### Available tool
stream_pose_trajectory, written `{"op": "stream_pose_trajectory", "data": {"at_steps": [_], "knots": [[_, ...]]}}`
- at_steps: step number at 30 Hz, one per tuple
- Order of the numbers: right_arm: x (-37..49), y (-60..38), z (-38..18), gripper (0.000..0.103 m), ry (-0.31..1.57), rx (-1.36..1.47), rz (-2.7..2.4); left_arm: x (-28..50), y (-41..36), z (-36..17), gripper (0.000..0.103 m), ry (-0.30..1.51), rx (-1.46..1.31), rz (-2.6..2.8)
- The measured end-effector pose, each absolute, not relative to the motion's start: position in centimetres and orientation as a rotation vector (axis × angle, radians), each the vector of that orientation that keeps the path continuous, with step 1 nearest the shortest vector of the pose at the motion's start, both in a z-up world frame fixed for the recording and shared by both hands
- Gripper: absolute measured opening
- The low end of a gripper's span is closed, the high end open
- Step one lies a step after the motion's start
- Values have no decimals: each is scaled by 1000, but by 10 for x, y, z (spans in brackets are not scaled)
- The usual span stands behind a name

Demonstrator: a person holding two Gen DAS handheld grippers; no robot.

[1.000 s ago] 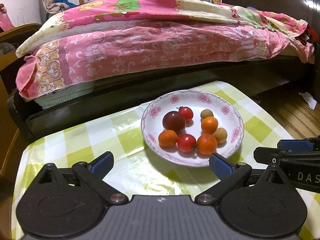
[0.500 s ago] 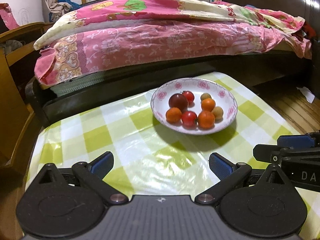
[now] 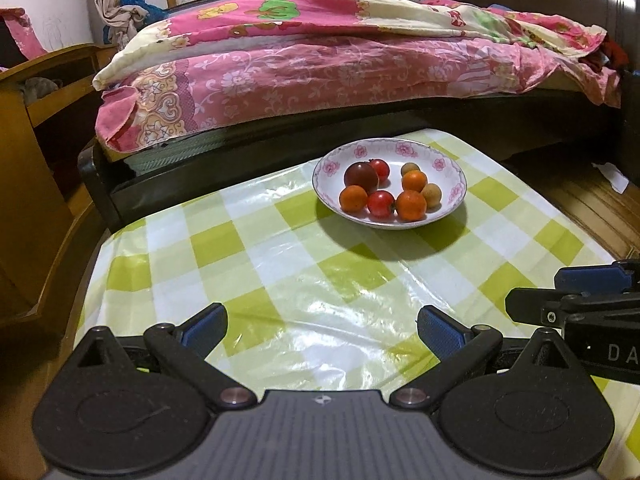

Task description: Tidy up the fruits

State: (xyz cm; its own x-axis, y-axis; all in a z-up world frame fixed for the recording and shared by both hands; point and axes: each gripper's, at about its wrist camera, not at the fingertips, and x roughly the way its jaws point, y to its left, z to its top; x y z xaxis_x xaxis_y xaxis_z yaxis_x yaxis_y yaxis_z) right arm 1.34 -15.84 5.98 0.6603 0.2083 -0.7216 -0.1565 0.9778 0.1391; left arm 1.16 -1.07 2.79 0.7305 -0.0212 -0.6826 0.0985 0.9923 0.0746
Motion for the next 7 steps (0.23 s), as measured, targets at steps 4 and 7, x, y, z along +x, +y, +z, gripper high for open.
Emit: {"op": "stream_pose_trajectory", "data": {"at_steps": [4,7], "knots": [[9,-158,61,45,821,70,214,7,-11,29,103,736,118,-64],[8,-158,60,45,820,76,214,6,-11,29,103,735,127,-69]]}}
